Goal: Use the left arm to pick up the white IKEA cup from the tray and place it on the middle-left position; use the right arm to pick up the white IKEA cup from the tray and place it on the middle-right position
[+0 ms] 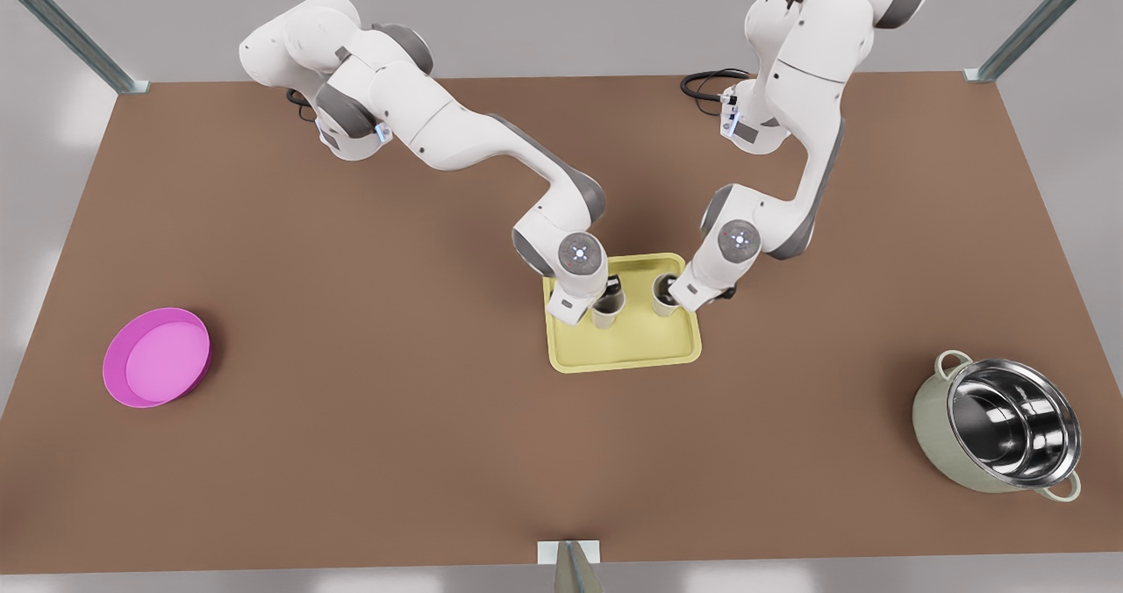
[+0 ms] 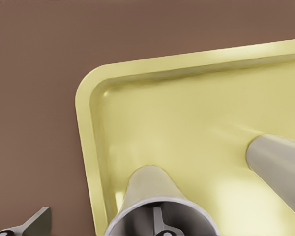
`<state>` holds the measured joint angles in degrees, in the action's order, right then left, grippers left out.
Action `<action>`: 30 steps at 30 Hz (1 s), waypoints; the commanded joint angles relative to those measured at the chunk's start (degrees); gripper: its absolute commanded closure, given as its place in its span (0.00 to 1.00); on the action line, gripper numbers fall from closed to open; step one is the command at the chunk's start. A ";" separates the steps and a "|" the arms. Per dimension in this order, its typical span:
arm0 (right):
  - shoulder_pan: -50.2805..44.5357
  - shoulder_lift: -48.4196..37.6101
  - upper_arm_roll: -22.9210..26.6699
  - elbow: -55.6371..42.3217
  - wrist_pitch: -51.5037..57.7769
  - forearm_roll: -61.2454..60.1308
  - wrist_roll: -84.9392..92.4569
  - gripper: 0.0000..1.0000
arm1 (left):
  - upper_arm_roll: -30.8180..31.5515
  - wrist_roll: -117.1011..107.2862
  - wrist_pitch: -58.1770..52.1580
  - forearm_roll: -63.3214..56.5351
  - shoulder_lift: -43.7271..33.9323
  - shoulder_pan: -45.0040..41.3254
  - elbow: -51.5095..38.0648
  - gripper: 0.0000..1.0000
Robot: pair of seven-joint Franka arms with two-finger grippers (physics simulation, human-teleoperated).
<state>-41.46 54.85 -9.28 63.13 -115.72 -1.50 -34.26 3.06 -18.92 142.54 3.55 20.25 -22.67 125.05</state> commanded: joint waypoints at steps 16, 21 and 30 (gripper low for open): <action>1.30 -1.85 -0.03 -0.64 3.57 -1.49 -4.23 1.00 | -0.60 -2.62 1.51 -0.12 -1.18 -0.71 -1.74 0.79; 3.84 -5.89 0.06 -0.81 8.32 -1.23 -1.60 1.00 | -9.99 -2.35 -8.75 0.41 -2.50 -0.01 -13.07 0.80; 11.66 -10.90 7.26 -0.90 17.28 -0.70 30.66 1.00 | -13.61 11.01 -4.47 10.78 11.04 15.64 -23.71 0.80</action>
<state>-30.15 44.20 -3.10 62.26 -103.33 -3.44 -27.27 -10.53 -19.20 136.63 9.92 30.00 -7.46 102.16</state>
